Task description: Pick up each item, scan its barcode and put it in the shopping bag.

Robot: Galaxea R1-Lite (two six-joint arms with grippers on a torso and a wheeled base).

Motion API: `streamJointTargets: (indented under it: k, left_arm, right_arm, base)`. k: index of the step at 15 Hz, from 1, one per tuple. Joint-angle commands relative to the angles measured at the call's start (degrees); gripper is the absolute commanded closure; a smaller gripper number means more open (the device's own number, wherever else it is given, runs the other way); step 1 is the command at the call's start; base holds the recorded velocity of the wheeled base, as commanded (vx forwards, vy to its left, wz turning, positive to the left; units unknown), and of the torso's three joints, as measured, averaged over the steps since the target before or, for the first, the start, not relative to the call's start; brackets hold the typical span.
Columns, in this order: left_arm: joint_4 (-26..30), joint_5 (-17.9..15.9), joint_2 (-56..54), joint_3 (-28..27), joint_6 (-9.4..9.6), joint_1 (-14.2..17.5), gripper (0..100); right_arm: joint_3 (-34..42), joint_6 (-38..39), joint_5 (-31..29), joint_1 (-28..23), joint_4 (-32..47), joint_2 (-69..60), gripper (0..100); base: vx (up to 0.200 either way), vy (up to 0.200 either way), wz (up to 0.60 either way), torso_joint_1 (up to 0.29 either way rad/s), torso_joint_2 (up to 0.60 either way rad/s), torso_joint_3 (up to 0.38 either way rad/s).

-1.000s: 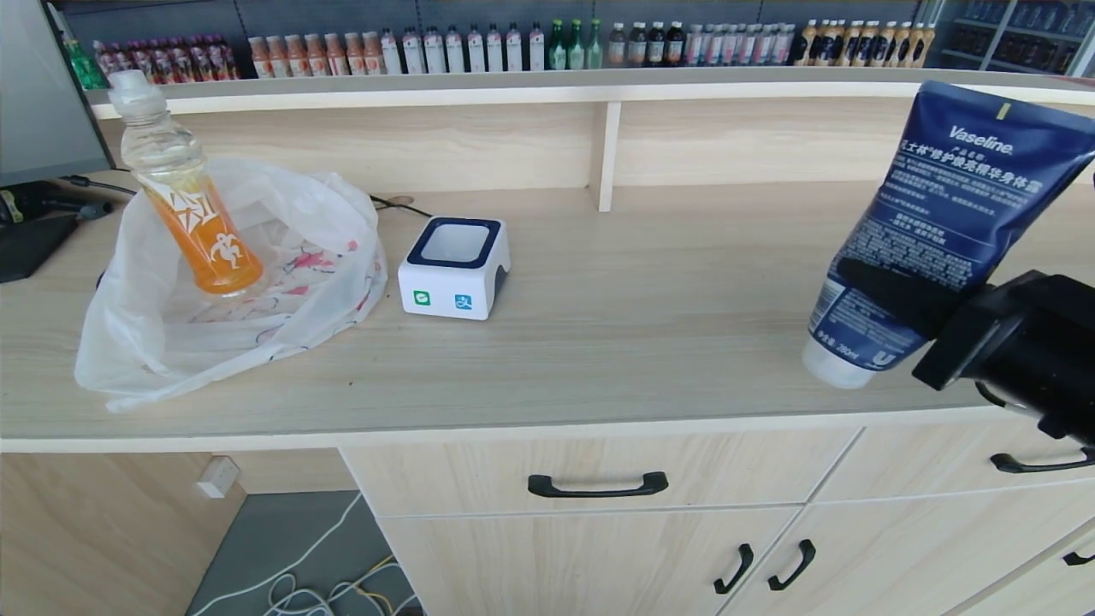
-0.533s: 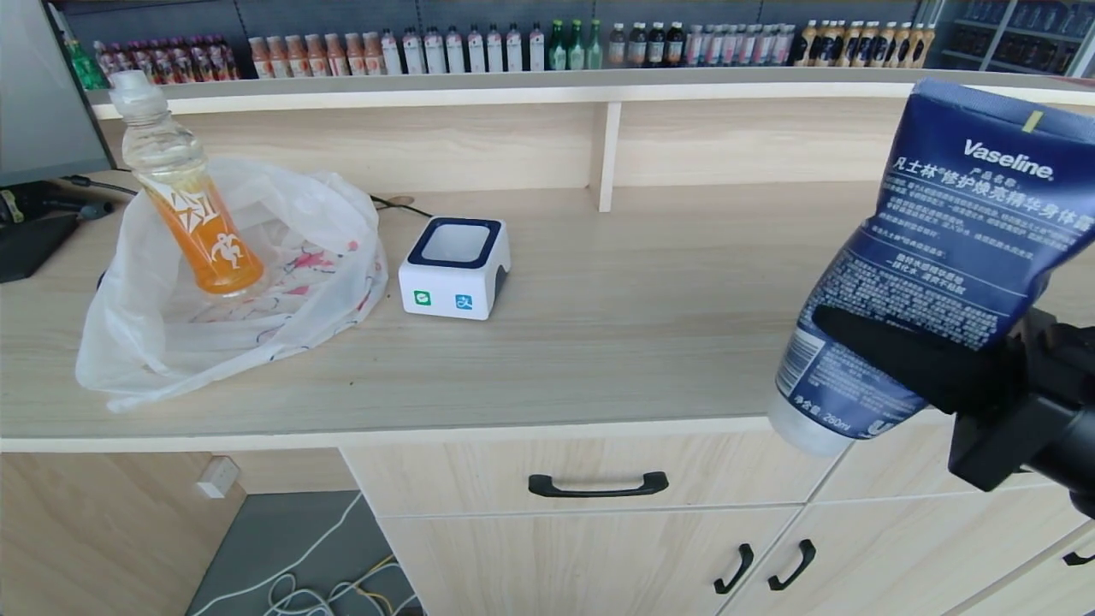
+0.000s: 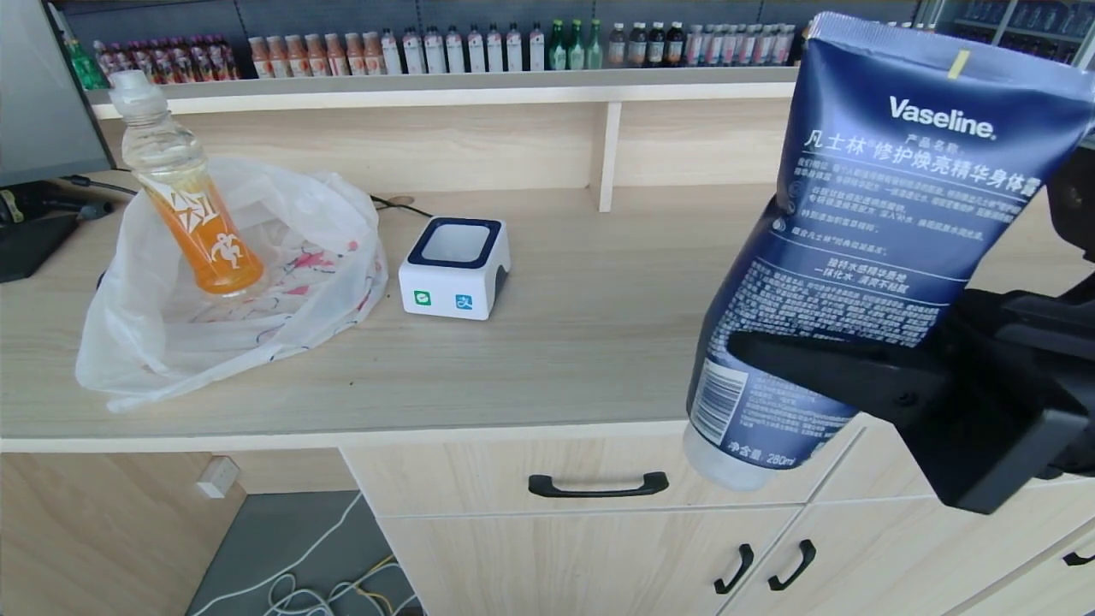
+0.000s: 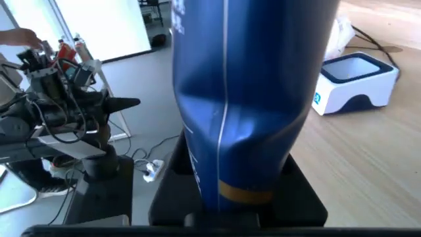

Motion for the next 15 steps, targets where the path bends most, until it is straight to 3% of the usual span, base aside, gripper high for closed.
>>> streamJointTargets:
  k: [1,5,6,8,11,15]
  left_arm:
    - [0.0,0.0,0.0,0.0,0.02,0.0,100]
    - [0.0,0.0,0.0,0.0,0.02,0.0,100]
    - [0.0,0.0,0.0,0.0,0.02,0.0,100]
    - [0.0,0.0,0.0,0.0,0.02,0.0,100]
    - [0.0,0.0,0.0,0.0,0.02,0.0,100]
    - [0.1,0.0,0.0,0.0,0.02,0.0,100]
  right_arm:
    - [-1.9,-0.1,5.1,0.1,0.0,4.0,100]
    - [-7.2,1.3,9.1,1.9,0.0,8.7,100]
    - [-11.5,4.4,9.1,2.6,-0.1,11.4,100]
    - [-13.2,11.0,9.9,3.4,-0.1,11.5,100]
    - [-15.4,14.3,13.6,3.6,-0.1,11.8,100]
    - [-19.1,21.3,14.3,4.8,0.0,12.1,100]
  base:
    - [0.0,0.0,0.0,0.0,0.0,0.0]
    - [0.0,0.0,0.0,0.0,0.0,0.0]
    - [0.0,0.0,0.0,0.0,0.0,0.0]
    - [0.0,0.0,0.0,0.0,0.0,0.0]
    - [0.0,0.0,0.0,0.0,0.0,0.0]
    - [0.0,0.0,0.0,0.0,0.0,0.0]
